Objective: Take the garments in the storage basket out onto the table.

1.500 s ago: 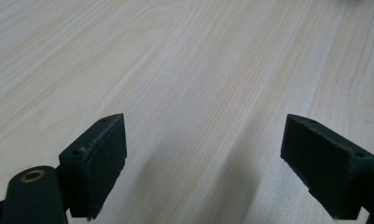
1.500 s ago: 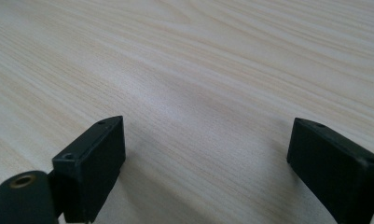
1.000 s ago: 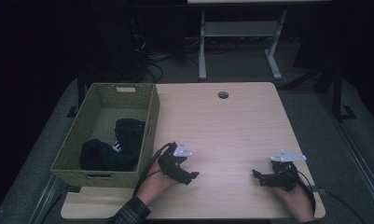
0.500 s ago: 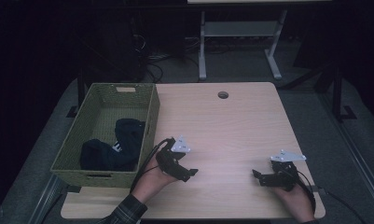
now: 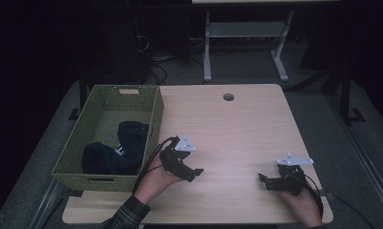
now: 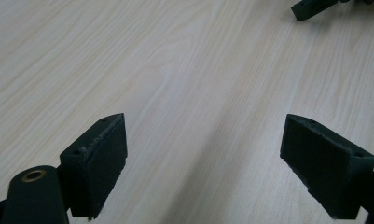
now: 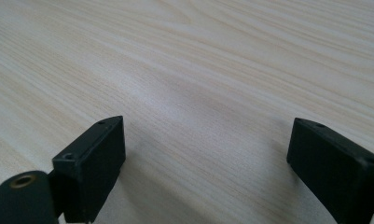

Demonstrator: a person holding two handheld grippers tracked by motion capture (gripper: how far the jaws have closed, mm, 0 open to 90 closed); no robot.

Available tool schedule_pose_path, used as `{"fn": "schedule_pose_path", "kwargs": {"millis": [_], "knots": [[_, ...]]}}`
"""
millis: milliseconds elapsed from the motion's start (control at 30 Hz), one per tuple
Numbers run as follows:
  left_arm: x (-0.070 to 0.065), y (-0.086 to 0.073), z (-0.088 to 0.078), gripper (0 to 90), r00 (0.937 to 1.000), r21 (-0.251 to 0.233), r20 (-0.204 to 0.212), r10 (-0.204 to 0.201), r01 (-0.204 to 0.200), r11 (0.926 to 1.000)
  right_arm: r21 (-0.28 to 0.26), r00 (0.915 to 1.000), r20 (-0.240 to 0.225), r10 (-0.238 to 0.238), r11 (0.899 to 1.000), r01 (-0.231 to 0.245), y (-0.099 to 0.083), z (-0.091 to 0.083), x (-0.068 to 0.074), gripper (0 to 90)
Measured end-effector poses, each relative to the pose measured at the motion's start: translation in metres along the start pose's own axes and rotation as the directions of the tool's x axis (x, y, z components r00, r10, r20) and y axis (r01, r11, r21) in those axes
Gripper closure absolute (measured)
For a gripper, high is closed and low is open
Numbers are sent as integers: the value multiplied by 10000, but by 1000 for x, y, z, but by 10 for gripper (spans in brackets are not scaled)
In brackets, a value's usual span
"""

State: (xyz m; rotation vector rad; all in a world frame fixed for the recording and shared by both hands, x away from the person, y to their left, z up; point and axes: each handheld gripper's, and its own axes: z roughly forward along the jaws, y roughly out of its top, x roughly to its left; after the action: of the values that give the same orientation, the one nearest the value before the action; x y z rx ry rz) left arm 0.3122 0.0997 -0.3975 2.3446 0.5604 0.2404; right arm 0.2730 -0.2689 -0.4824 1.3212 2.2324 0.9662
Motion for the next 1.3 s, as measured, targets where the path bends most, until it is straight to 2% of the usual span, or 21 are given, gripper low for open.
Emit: {"fn": "schedule_pose_path", "kwargs": {"millis": [567,867,1133,1300], "knots": [[9,13,-6,142,9999,-25,52,105,-105,9999,-2,10000,-1,9,10000,-9,0,0,0,111],[14,19,-9,142,9999,-74,122,-6,7,10000,-4,10000,-8,-8,10000,8,0,0,0,111],[21,21,-20,143,9999,-240,146,-46,49,9997,1,10000,-46,-25,10000,25,0,0,1,110],[25,21,-25,143,9997,-317,110,-220,223,9992,-28,10000,-40,-67,10000,67,0,0,0,110]]}}
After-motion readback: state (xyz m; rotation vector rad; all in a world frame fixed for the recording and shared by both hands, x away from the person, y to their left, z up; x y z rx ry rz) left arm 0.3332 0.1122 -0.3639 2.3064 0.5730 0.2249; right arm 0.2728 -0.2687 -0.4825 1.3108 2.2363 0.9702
